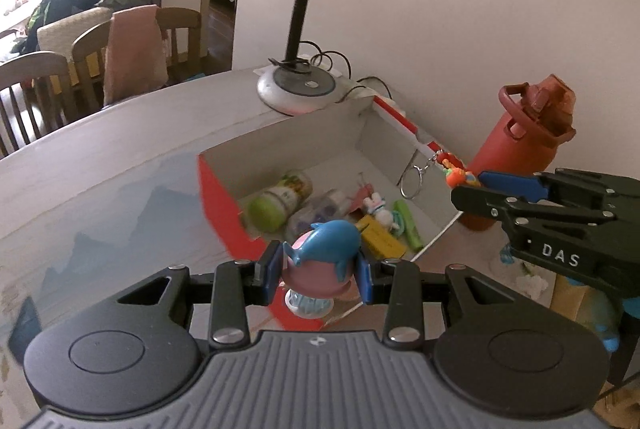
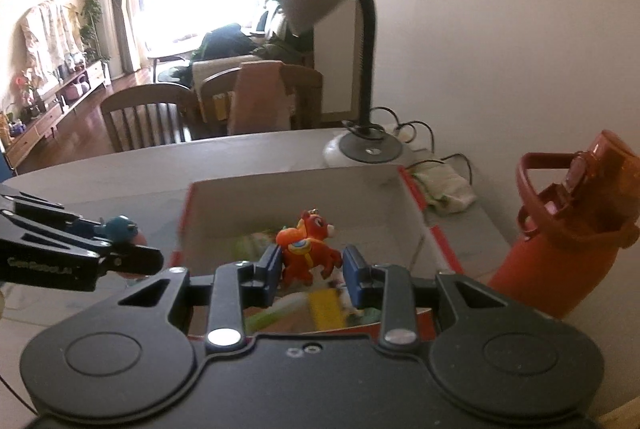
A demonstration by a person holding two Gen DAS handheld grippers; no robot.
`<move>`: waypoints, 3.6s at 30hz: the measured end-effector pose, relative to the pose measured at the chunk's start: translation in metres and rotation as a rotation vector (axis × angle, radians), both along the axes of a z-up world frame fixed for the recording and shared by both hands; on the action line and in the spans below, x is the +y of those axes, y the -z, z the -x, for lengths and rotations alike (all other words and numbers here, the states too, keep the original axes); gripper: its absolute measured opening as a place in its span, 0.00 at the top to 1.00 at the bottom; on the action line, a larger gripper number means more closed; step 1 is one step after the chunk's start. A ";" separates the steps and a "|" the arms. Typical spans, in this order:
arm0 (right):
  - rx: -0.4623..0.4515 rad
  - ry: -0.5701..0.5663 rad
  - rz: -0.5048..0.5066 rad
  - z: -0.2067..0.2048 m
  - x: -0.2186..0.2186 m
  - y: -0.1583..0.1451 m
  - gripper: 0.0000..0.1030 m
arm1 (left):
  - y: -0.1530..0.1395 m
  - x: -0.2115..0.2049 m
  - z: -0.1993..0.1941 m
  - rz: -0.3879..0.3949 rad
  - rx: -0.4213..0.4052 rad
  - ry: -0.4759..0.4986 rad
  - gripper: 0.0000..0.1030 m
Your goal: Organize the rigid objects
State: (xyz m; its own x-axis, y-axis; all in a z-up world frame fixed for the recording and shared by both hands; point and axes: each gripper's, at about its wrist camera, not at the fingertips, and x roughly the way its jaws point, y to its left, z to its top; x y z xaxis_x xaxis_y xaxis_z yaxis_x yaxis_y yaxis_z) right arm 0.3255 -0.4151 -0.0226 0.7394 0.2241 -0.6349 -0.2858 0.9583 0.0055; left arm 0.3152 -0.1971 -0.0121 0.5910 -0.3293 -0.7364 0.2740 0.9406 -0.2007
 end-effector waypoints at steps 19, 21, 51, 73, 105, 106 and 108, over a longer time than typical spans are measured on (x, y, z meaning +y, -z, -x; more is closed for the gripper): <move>0.127 0.025 0.072 -0.083 -0.021 0.072 0.68 | 0.078 -0.063 -0.082 -0.148 0.179 -0.023 0.65; 0.145 0.018 0.079 -0.087 -0.019 0.078 0.68 | 0.085 -0.064 -0.086 -0.161 0.195 -0.030 0.65; 0.200 -0.012 0.036 -0.072 -0.019 0.082 0.59 | 0.100 -0.077 -0.098 -0.139 0.180 -0.008 0.45; 0.081 0.000 -0.101 0.003 -0.007 0.017 0.41 | 0.037 -0.024 -0.029 0.007 0.009 -0.026 0.40; -0.083 0.070 -0.196 0.115 0.011 -0.020 0.01 | -0.014 0.019 0.082 0.063 -0.167 -0.002 0.01; -0.086 0.072 -0.195 0.118 0.012 -0.020 0.01 | -0.014 0.021 0.085 0.058 -0.173 -0.005 0.01; -0.086 0.071 -0.199 0.122 0.014 -0.020 0.01 | -0.015 0.024 0.091 0.053 -0.178 -0.010 0.01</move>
